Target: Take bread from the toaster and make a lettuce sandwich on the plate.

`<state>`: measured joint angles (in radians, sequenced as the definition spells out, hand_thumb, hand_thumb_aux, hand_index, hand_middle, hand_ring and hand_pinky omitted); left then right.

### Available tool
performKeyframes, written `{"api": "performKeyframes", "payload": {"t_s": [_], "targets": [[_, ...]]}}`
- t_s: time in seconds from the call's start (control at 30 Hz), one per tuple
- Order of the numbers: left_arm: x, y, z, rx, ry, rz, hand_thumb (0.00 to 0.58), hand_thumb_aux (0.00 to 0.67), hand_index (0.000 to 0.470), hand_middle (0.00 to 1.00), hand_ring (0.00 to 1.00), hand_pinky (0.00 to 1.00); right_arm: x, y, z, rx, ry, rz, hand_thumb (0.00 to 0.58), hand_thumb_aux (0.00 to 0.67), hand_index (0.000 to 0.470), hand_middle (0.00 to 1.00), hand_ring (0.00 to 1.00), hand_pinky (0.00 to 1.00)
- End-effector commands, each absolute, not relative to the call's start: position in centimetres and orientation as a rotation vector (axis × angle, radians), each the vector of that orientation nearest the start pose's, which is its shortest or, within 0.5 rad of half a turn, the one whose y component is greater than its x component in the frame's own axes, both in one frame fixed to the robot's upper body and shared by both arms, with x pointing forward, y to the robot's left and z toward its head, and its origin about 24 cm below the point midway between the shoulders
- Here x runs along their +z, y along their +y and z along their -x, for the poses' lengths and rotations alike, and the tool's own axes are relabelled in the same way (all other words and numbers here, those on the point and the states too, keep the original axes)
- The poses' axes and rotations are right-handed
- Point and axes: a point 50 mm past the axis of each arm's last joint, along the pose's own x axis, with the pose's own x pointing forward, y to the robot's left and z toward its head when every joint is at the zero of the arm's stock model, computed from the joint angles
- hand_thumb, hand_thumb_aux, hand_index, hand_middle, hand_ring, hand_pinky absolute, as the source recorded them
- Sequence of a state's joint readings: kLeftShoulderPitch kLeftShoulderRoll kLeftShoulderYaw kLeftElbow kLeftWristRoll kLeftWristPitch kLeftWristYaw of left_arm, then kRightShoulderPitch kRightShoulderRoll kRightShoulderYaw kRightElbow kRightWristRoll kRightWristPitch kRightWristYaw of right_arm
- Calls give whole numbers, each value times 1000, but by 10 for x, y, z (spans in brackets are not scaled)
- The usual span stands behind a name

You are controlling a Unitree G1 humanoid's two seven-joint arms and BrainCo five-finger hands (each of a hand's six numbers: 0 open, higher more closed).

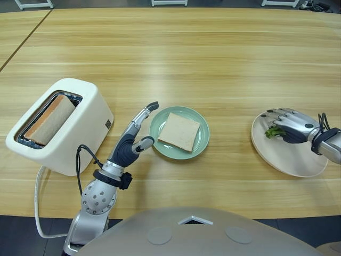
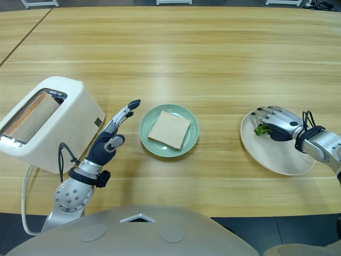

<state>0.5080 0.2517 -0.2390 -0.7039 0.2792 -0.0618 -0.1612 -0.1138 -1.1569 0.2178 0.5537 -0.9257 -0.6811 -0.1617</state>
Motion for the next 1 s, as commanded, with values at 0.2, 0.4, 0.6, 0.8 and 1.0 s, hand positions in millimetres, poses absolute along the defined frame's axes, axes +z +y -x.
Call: {"api": "performKeyframes", "payload": {"t_s": [0.2,0.4,0.6,0.8,1.0], "targets": [[104,129,-148,-336,-225,-398,0,0,0,0,0,0,130,-291,-246,572,-339,1776,580,670,470,0,0,0],[103,131,-152,-319,-235,-374,0,0,0,0,0,0,141,-197,-254,728,-720,1612,580,670,470,0,0,0],[103,131,-153,-318,-243,-365,0,0,0,0,0,0,126,-134,-254,799,-903,1432,580,670,470,0,0,0],[102,130,-152,-328,-241,-362,0,0,0,0,0,0,82,-118,-250,924,-844,1433,580,670,470,0,0,0],[102,131,-151,-332,-235,-362,0,0,0,0,0,0,55,-112,-245,1008,-838,1498,580,670,470,0,0,0]]}}
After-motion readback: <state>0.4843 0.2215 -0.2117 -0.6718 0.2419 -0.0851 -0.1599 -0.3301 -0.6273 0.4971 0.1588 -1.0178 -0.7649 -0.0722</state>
